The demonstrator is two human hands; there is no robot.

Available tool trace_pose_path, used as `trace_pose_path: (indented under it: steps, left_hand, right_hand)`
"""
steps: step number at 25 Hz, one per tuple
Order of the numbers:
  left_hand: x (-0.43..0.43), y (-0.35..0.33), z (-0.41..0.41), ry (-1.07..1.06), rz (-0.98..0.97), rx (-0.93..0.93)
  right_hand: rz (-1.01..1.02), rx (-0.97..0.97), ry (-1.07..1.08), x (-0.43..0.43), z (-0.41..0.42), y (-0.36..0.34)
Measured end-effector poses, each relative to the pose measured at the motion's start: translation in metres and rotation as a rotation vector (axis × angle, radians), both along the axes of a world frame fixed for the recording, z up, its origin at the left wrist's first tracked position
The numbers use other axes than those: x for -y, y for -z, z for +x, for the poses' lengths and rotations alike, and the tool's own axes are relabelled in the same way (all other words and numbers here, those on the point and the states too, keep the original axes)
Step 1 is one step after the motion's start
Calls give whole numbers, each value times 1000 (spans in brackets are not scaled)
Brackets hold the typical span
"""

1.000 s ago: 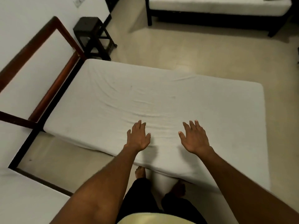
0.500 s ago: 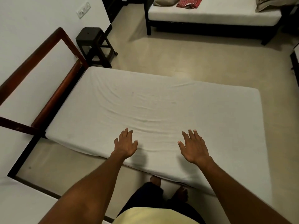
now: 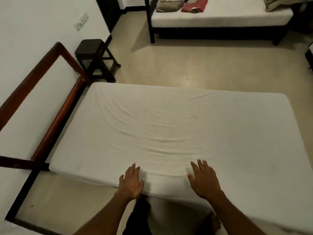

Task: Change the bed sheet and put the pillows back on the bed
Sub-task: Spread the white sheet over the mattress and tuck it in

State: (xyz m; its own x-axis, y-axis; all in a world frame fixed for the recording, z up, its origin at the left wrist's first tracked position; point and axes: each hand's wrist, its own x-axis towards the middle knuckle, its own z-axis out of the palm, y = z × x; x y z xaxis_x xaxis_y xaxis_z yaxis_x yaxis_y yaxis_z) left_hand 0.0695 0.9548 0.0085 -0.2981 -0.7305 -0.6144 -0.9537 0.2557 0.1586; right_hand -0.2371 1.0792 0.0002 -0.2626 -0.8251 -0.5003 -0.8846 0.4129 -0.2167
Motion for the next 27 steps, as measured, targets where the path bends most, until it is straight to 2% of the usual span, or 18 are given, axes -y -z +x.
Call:
trace_pose_path:
  steps: [6,9,11,17,20,23,27]
  left_hand:
    - [126,56,23,234,7,-56]
    - [169,115,28,344,31,-31]
    - [185,160,21,398,47,-43]
    - [206,308,-20,502,-91,-198]
    - [195,368,-30,470,-179,-282]
    - [165,388,-16,467,-311,-329]
    - [124,383,23,667,-252,-341]
  right_hand:
    - [77,100,211,81,102,64]
    - [89,163,233,119,149,112]
    - [79,128,236,133,158,148]
    - [-32,-19,239,164,129,283]
    - [-115,-93,194,166,120,345]
    - [-186,-154,145,151,131,369]
    - [-192,-123,-32,109,153,370]
